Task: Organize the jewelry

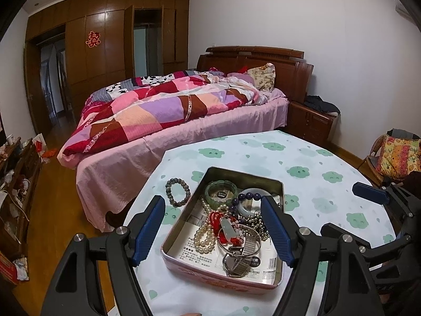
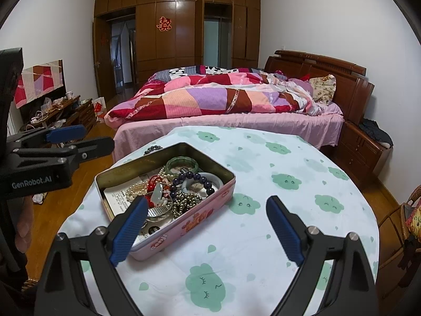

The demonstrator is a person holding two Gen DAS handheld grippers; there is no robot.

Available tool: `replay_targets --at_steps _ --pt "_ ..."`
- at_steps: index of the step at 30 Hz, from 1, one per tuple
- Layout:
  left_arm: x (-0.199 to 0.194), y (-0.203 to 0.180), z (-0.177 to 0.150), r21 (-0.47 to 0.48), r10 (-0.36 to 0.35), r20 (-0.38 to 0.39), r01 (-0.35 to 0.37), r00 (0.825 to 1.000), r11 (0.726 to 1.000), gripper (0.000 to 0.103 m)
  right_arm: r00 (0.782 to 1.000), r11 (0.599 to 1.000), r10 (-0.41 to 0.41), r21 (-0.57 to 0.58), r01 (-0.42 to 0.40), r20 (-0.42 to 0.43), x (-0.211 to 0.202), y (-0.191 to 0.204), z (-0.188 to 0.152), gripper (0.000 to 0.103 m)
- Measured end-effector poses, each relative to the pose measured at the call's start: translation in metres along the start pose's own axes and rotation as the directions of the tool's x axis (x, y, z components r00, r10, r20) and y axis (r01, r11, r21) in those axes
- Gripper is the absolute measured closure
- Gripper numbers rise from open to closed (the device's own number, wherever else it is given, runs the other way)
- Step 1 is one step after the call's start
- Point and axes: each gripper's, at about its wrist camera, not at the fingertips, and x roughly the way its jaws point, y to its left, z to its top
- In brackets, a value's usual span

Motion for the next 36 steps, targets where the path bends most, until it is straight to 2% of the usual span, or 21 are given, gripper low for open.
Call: replay_targets --at_steps 1,3,19,36 --pt "0.000 0.000 0.000 0.002 0.006 -0.001 -0.006 1.000 1.000 0.017 1.000 1.000 -0.001 0.000 0.001 0.000 0.000 0.000 0.000 0.010" --pt "0.001 -0.001 0.000 0.004 0.015 -0.001 -0.015 1.000 1.000 0.015 1.000 1.000 -0.001 0.000 0.001 -0.001 0.000 0.000 0.000 0.010" --pt "0.003 -0.002 0.000 0.018 0.055 0.002 -0.055 0.998 0.998 0.013 1.000 1.000 0.001 -0.004 -0.001 -0.005 0.000 -0.001 -0.005 0.009" --pt "0.006 -0.005 -0.004 0.037 0.044 0.006 -0.044 0.999 0.998 0.012 1.000 1.000 -0.001 -0.002 0.001 -0.018 0.006 0.001 -0.010 0.009"
